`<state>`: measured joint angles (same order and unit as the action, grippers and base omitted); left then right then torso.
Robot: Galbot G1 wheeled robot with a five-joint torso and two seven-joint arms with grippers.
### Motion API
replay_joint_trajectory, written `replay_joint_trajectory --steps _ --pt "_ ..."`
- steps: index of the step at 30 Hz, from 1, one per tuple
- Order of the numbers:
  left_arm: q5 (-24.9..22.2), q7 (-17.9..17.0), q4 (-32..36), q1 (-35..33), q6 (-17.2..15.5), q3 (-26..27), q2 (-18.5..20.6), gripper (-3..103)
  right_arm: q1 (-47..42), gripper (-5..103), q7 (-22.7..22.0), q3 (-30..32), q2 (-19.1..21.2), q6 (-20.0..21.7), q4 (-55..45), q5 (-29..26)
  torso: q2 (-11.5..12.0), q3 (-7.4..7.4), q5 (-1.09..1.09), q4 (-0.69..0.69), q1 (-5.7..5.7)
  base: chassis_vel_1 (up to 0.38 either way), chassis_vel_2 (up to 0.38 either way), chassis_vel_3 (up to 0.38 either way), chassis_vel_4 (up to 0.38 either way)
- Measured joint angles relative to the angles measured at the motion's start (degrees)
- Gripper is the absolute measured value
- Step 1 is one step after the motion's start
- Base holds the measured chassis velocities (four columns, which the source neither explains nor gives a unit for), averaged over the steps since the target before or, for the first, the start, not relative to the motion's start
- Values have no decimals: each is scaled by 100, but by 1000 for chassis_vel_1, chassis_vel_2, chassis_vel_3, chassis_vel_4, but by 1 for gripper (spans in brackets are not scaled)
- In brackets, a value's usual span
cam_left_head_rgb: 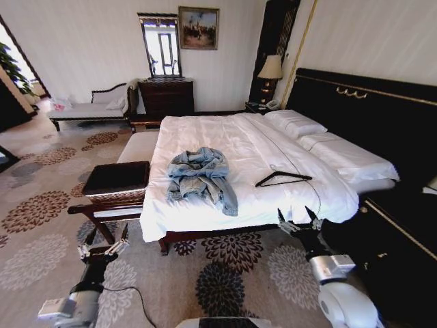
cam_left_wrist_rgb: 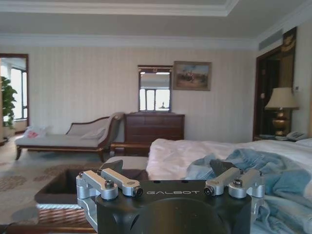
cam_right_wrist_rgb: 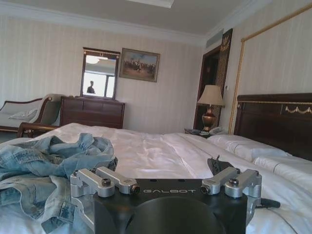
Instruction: Pick up the clothes from the bed and hang them on the clothes hanger.
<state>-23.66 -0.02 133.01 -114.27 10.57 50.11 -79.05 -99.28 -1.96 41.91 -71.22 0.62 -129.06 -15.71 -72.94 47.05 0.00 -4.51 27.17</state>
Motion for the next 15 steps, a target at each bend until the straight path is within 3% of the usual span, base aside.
replay_joint_trajectory --steps 5,6,15 --pt "27 -44 65 -4 -113 -82 -63 100 3 100 -8 -26 21 15 9 4 0 0 0 1 0 0 0 0 0" --pt "263 -41 72 64 -113 -146 -46 100 1 100 -14 -33 68 16 14 12 0 0 0 0 0 0 0 0 0" --pt "532 -39 2 42 30 -221 -185 100 -116 100 -16 -153 -128 -9 -5 219 0 0 0 0 0 0 0 0 0"
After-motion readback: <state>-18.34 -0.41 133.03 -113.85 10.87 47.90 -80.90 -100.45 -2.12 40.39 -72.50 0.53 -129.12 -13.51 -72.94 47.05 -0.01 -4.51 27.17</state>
